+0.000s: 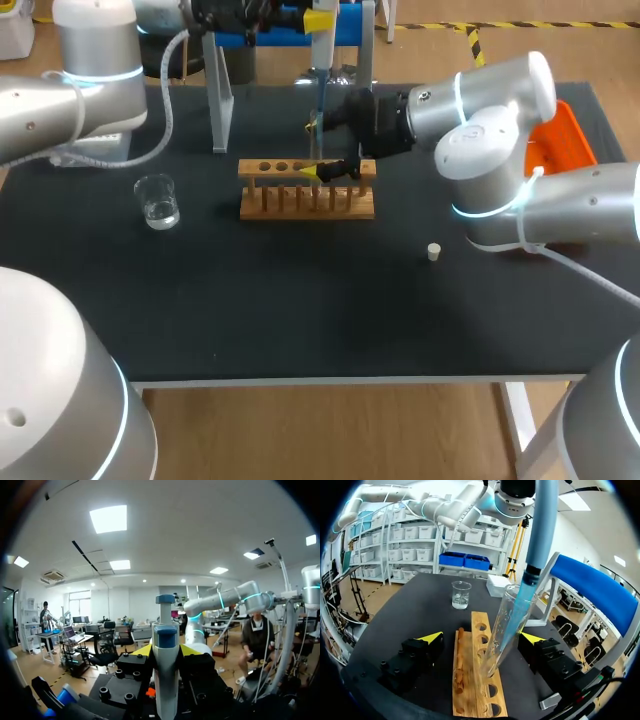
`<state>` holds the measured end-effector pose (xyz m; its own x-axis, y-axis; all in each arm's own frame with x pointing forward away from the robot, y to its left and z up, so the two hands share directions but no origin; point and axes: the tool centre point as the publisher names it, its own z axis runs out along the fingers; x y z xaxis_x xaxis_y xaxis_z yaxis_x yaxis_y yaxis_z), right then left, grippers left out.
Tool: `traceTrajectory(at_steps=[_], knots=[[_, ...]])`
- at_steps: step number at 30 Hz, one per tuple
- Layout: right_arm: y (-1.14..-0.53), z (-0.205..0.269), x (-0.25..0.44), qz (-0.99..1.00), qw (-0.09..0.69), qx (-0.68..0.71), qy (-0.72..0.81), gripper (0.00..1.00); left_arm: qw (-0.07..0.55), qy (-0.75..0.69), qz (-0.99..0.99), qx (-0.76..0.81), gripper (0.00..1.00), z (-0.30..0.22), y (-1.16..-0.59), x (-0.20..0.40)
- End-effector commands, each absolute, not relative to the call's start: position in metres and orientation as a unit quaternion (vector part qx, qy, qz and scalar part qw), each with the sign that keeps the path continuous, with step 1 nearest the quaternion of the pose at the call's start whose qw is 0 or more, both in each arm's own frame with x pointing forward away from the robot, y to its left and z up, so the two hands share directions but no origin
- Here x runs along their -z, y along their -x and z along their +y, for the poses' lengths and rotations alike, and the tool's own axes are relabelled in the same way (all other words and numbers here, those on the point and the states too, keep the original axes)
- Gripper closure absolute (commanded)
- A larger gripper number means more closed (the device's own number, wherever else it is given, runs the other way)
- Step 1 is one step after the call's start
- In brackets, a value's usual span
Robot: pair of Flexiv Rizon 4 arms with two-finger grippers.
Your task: Invert the test tube, pick up the pipette, mount the tip to pipette, aspirate from beaker and dispense into the tube, eject the tip, return the pipette, and cap with the stopper.
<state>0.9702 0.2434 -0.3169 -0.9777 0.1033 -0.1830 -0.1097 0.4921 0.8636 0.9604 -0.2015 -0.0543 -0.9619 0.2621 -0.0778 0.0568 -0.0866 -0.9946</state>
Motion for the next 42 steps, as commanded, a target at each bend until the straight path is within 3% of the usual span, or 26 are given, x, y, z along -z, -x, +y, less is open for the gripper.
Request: traceTrajectory(at_steps=[1, 42], knots=[[-0.97, 0.243, 0.317, 0.858, 0.105, -0.503, 0.002, 0.0, 0.067, 0.115, -0.677, -0.724, 1.0, -0.201, -0.958, 0.049], [-0.97, 0.243, 0.317, 0.858, 0.105, -0.503, 0.002, 0.0, 0.05, 0.118, -0.69, -0.713, 1.0, -0.211, -0.951, 0.01]])
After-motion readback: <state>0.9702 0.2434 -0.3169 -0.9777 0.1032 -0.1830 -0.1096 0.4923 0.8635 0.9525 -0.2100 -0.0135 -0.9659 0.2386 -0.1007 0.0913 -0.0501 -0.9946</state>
